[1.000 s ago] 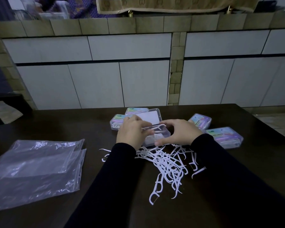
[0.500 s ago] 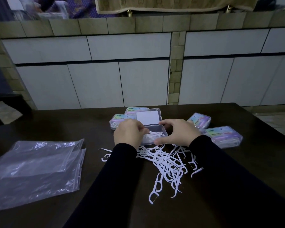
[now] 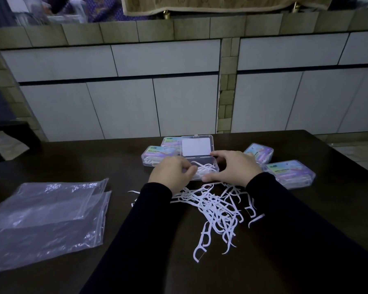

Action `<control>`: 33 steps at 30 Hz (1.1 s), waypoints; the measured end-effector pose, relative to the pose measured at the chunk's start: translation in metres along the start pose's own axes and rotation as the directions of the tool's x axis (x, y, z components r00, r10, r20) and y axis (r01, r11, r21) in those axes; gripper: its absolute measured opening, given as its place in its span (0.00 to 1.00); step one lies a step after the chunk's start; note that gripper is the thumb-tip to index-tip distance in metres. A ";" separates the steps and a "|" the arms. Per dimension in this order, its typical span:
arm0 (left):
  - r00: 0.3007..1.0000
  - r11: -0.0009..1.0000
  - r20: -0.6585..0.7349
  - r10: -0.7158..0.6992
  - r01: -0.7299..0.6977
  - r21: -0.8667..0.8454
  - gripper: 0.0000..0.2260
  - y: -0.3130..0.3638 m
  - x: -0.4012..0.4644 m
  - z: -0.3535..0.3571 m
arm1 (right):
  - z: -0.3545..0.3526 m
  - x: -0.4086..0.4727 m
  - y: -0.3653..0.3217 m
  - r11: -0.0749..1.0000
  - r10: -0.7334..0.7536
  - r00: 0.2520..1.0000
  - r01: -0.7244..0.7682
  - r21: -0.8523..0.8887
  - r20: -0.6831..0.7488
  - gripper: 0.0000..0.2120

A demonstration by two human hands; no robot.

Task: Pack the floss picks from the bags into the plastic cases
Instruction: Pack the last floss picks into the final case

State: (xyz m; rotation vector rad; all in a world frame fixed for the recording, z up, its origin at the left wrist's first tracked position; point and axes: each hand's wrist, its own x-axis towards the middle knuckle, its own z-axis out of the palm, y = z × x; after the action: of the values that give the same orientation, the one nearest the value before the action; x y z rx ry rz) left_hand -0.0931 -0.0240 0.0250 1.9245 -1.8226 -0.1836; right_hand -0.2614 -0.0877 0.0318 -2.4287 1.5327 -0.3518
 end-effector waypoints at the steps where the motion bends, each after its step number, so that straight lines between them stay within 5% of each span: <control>1: 0.999 1.000 -0.043 0.012 -0.011 0.010 0.13 0.002 0.000 -0.002 | -0.004 -0.002 -0.001 1.000 0.005 1.000 -0.005 0.003 0.002 0.43; 4: 0.992 0.995 -0.096 0.076 -0.081 -0.051 0.11 0.010 -0.006 -0.010 | -0.023 -0.004 0.000 0.993 0.116 0.992 -0.117 -0.033 -0.050 0.34; 7: 0.982 0.979 0.154 0.109 -0.079 -0.188 0.13 0.024 -0.015 -0.019 | -0.046 -0.013 0.000 0.944 0.279 0.960 -0.279 -0.175 -0.024 0.25; 10: 0.913 0.982 0.403 0.069 0.008 -0.186 0.25 0.036 -0.023 -0.024 | -0.065 -0.032 -0.001 0.916 0.342 0.904 -0.260 -0.305 0.256 0.28; 12: 0.898 0.989 0.435 0.059 0.008 -0.150 0.31 0.041 -0.027 -0.024 | -0.070 -0.042 0.003 0.913 0.353 0.834 -0.208 -0.352 0.424 0.33; 15: 0.897 0.997 0.436 0.068 -0.048 -0.055 0.42 0.046 -0.033 -0.023 | -0.067 -0.049 0.006 0.911 0.368 0.777 -0.191 -0.365 0.510 0.43; 18: 0.868 0.998 0.495 0.038 -0.057 0.024 0.50 0.045 -0.036 -0.021 | -0.064 -0.050 0.000 0.909 0.330 0.780 -0.110 -0.403 0.531 0.42; 26: 0.887 0.999 0.461 -0.021 -0.002 0.049 0.36 0.037 -0.039 -0.025 | -0.054 -0.046 0.004 0.960 0.256 0.815 -0.153 -0.233 0.519 0.22; 33: 0.925 0.999 0.378 -0.052 0.043 0.032 0.18 0.022 -0.031 -0.023 | -0.041 -0.041 0.004 0.998 0.054 0.881 -0.028 -0.062 0.470 0.10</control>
State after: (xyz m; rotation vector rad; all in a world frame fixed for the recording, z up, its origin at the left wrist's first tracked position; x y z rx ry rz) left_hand -0.1065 0.0121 0.0473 2.0604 -2.0225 -0.5905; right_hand -0.2955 -0.0561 0.0661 -2.2834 1.3776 0.2816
